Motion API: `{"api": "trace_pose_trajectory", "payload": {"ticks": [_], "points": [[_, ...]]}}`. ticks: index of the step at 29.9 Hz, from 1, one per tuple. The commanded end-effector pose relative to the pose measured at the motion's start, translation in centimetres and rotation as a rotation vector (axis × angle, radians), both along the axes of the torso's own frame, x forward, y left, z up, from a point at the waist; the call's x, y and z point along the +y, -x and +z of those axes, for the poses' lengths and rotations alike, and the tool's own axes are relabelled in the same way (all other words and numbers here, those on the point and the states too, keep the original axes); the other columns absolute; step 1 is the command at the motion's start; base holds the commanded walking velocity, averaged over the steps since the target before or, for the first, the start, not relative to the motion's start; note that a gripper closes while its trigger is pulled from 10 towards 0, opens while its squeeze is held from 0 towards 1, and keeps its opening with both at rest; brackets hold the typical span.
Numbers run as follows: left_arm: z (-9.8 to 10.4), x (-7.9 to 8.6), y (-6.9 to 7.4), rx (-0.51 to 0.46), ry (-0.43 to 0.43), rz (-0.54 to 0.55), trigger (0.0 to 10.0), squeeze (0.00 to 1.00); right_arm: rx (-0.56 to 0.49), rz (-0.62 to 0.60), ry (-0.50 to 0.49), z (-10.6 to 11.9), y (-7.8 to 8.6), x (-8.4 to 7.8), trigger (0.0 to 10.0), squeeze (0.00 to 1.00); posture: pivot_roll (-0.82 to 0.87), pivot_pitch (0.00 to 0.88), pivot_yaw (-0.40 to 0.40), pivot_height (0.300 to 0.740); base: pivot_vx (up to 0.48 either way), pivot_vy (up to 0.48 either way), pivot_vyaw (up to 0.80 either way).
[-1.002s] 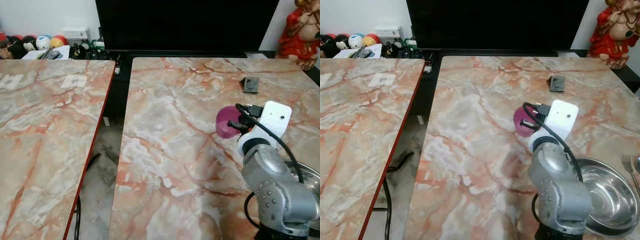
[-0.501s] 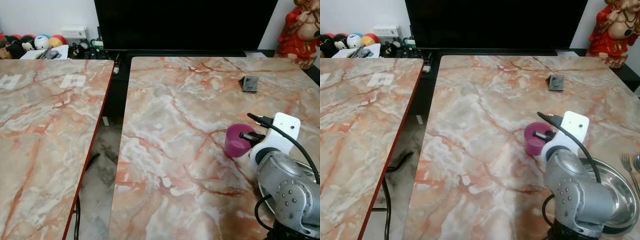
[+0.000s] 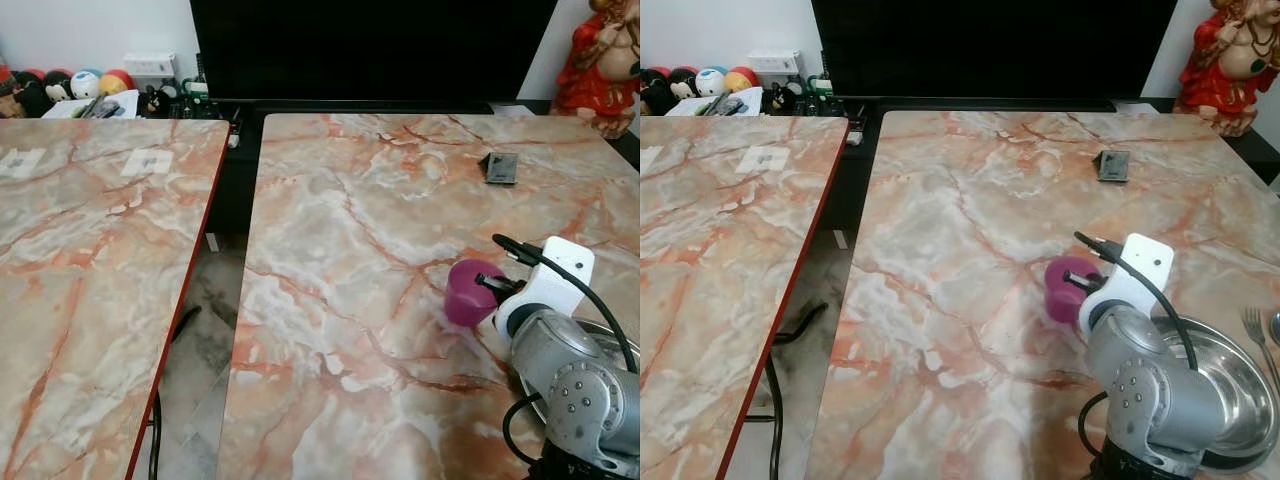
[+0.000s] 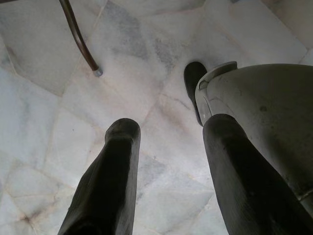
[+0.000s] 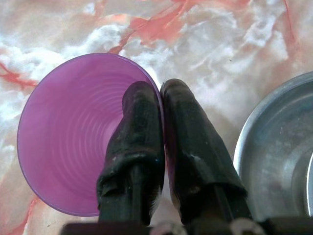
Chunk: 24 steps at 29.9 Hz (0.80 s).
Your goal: Setting the table
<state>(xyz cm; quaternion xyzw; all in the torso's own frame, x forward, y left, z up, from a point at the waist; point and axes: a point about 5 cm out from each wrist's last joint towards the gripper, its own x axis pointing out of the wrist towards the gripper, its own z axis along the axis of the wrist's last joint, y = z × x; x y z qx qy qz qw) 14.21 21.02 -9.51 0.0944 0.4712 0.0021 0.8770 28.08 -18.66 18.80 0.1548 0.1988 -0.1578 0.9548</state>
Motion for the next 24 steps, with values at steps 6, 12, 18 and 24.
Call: {"api": "trace_pose_trajectory", "payload": {"ticks": [6, 12, 18, 24], "points": [[-0.8, -1.2, 1.6, 0.057, 0.038, -0.025, 10.0, 0.00, 0.026, -0.046, -0.029, -0.7, 0.3, -0.4, 10.0, 0.00, -0.09, 0.139, -0.054, 0.740, 0.000, 0.000, 0.00], [-0.7, -0.6, 1.8, 0.058, 0.033, -0.023, 10.0, 0.00, 0.031, -0.065, -0.042, -1.0, 0.3, -0.5, 10.0, 0.00, -0.09, 0.140, -0.054, 0.740, 0.000, 0.000, 0.00], [-0.7, -0.3, 1.9, 0.060, 0.030, -0.018, 10.0, 0.00, 0.031, -0.077, -0.050, -1.0, 0.2, -0.5, 10.0, 0.47, -0.08, 0.143, -0.055, 0.740, 0.000, 0.000, 0.00], [-0.7, -0.4, 2.0, 0.063, 0.030, -0.019, 10.0, 0.00, 0.026, -0.094, -0.050, -0.9, 0.2, -0.7, 10.0, 0.49, -0.09, 0.144, -0.054, 0.740, 0.000, 0.000, 0.00]]}}
